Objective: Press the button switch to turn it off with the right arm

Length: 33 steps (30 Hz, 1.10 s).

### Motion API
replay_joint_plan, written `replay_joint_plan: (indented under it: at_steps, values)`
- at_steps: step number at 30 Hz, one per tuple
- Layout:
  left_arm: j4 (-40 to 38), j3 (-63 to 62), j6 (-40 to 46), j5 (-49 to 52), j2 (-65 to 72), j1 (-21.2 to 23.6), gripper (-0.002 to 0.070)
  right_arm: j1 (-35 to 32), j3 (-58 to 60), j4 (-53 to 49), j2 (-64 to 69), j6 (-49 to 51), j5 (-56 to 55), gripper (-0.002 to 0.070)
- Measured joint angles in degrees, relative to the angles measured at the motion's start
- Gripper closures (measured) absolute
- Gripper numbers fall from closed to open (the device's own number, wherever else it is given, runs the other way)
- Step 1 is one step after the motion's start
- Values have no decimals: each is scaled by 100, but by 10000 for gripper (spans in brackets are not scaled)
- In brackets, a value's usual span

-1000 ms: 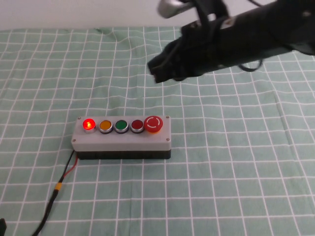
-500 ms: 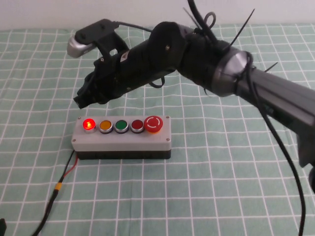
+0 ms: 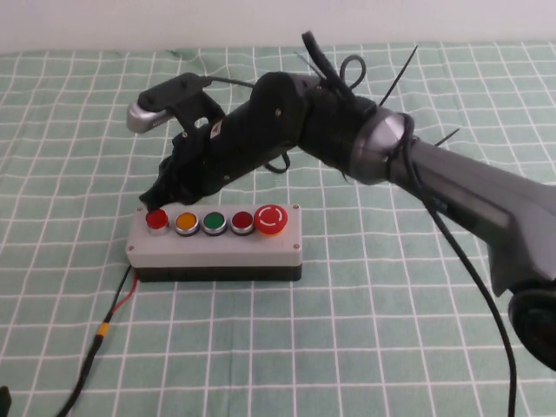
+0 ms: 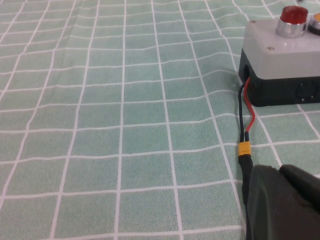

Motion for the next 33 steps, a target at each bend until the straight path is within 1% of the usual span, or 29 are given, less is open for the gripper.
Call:
replay_joint_plan:
  at_steps: [5, 8, 13, 16, 21, 23, 26, 29, 33]
  values:
    - [0, 0, 0, 0, 0, 0, 678, -21, -430, -586, -764, 70, 466, 692]
    - [0, 0, 0, 0, 0, 0, 678, -21, -590, -1096, -1463, 450, 924, 692]
    - [0, 0, 0, 0, 0, 0, 678, -31, -640, -2267, -2626, 1115, 1809, 692]
    - [0, 0, 0, 0, 0, 0, 678, -42, -640, -2529, -3159, 1207, 2212, 692]
    - [0, 0, 0, 0, 0, 0, 678, -42, -547, -2484, -3984, 1243, 2683, 692]
    - [0, 0, 0, 0, 0, 0, 678, -42, -315, -2480, -4323, 1255, 2736, 692]
    - [0, 0, 0, 0, 0, 0, 678, -42, 336, -2584, -4906, 1262, 2748, 692]
    - [0, 0, 0, 0, 0, 0, 678, -42, 1215, -2662, -5583, 1262, 2643, 692]
    - [0, 0, 0, 0, 0, 0, 678, -42, 2728, -2637, -6761, 1435, 2220, 692]
